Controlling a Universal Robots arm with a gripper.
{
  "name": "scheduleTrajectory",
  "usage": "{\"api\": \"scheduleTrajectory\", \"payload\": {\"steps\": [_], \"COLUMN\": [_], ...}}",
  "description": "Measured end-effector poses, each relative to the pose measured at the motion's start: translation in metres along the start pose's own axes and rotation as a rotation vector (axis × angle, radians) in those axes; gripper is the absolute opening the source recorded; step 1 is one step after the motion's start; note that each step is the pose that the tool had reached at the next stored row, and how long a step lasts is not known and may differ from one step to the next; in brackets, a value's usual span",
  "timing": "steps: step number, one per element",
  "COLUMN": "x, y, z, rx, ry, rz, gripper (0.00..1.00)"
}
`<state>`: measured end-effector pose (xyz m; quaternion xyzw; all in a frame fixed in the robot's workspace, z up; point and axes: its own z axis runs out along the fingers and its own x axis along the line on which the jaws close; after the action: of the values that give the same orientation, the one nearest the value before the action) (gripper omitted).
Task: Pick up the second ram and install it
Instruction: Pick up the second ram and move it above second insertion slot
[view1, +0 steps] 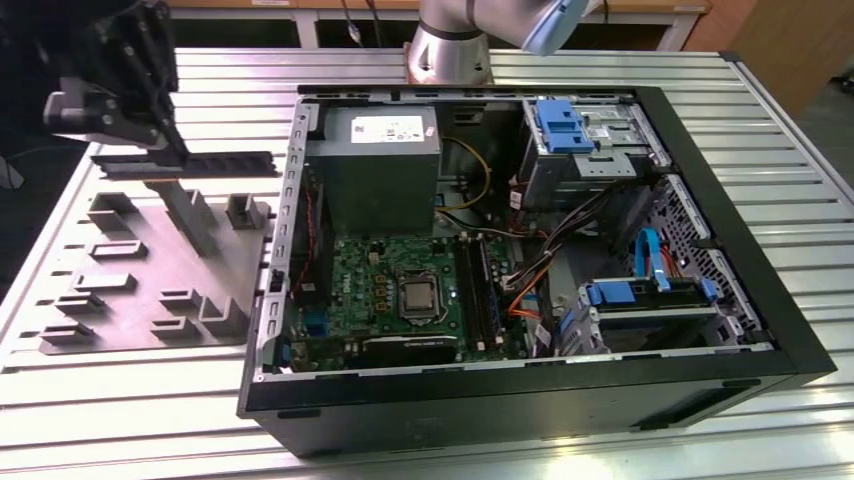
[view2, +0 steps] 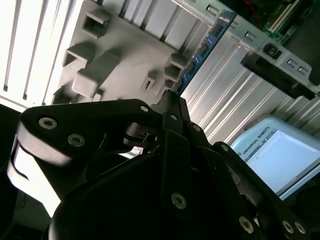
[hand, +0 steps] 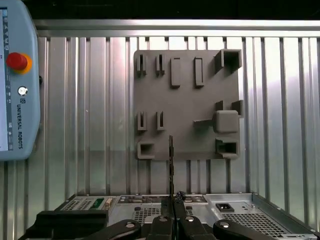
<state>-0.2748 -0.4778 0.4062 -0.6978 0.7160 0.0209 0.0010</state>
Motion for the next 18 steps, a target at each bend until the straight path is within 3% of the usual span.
{"api": "scheduleTrajectory", "payload": {"steps": [18], "x": [-0.0020], "y": [-0.0779], "z": [-0.0014], "rx": [-0.0001], "ry": [0.0000], "rz": [0.000], "gripper": [0.12]}}
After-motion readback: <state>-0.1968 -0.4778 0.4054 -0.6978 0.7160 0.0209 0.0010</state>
